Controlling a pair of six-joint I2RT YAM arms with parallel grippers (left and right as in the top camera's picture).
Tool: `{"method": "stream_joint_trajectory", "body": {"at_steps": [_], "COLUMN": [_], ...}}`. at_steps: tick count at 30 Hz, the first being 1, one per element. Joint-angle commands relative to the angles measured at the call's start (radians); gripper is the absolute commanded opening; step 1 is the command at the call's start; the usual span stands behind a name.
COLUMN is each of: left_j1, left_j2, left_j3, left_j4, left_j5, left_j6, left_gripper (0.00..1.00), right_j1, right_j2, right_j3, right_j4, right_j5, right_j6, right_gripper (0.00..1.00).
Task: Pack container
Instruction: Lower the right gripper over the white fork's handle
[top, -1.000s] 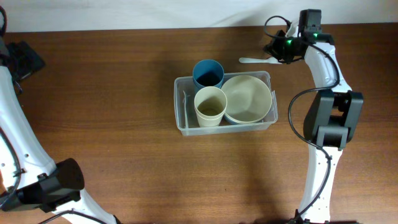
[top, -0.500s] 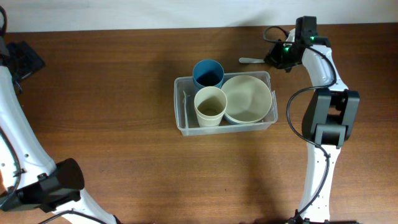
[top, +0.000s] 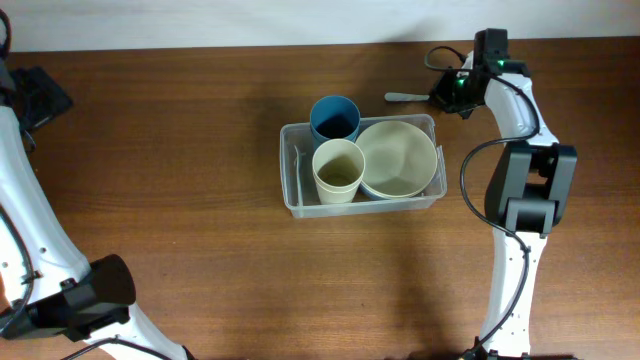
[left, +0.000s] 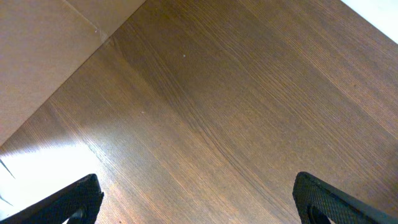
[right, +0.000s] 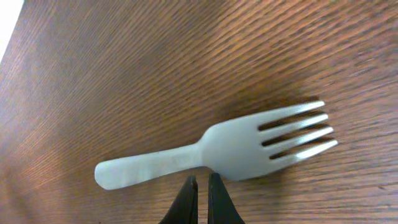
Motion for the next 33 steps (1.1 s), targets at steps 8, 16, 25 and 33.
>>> {"method": "stream_joint_trajectory", "body": {"at_steps": [8,16,25,33], "left_j1": [0.006,0.006,0.006,0.006], "left_j2": [0.011,0.011,0.011,0.011], "left_j3": [-0.008,-0.008,-0.008,-0.008], "left_j4": [-0.001,-0.001,-0.001,-0.001], "left_j5": [0.000,0.000,0.000,0.000], "left_j6": [-0.013,-0.013,-0.013,-0.013], "left_gripper": [1.00,1.00,1.00,1.00], "right_j1": [-0.059,-0.062,-0.026,-0.022], "right_j2": [0.018,0.017,0.018,0.018], "right_j3": [-0.003,-0.001,0.000,0.000], "right_j4": [0.000,0.217,0.175,0.073], "right_j5": [-0.025,-0.407,-0.283,-0.088], "right_j6": [0.011,0.009,0.038,0.028], "right_gripper": [0.04,0.04,0.04,0.04]}}
